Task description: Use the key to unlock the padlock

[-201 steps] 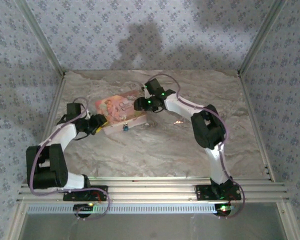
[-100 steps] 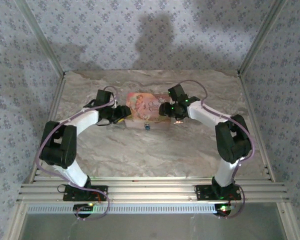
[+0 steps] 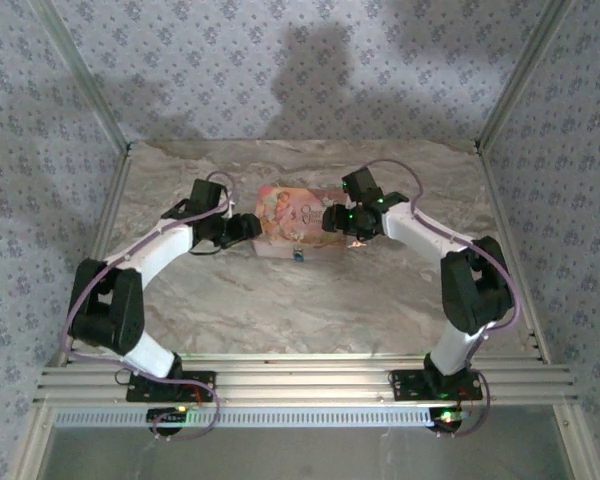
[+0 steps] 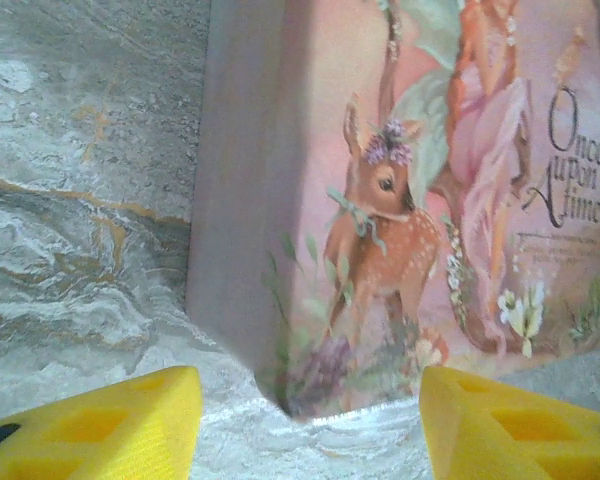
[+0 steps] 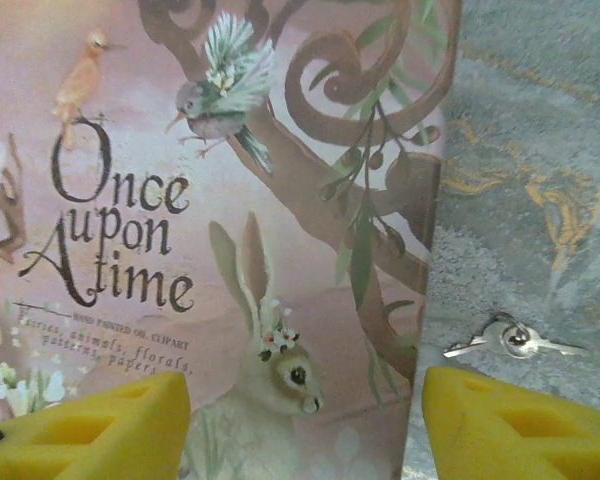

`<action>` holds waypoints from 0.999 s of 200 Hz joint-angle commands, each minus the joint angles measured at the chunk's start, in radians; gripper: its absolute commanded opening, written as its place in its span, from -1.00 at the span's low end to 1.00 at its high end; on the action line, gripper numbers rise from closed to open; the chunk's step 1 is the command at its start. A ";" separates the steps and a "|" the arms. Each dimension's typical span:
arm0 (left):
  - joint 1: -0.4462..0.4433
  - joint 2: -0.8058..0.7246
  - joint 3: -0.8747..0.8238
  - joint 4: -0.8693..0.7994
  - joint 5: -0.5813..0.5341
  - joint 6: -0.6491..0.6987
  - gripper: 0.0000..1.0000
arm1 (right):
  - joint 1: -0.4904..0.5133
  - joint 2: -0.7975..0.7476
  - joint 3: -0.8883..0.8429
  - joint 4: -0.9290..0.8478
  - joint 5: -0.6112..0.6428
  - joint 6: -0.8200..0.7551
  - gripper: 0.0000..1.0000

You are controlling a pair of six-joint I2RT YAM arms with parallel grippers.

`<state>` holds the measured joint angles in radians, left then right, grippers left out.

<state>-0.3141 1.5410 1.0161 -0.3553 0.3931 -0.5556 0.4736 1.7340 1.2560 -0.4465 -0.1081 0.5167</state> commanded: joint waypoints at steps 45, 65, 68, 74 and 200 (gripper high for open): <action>0.055 -0.091 -0.074 -0.047 -0.020 0.046 0.22 | 0.057 0.257 0.288 -0.080 -0.103 -0.010 0.28; 0.080 -0.115 -0.069 -0.079 -0.023 0.069 0.22 | 0.069 0.283 0.360 -0.089 -0.107 -0.013 0.28; 0.083 -0.119 -0.067 -0.085 -0.026 0.074 0.22 | 0.070 0.282 0.365 -0.091 -0.104 -0.013 0.28; 0.090 -0.126 -0.065 -0.095 -0.029 0.080 0.23 | 0.071 0.277 0.372 -0.097 -0.102 -0.015 0.28; 0.001 -0.190 -0.076 -0.117 -0.093 0.097 0.24 | -0.095 0.081 0.149 -0.341 0.068 -0.223 0.49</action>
<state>-0.2756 1.3621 0.9306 -0.4507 0.3244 -0.4816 0.3901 1.7638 1.4090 -0.6415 -0.1226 0.4232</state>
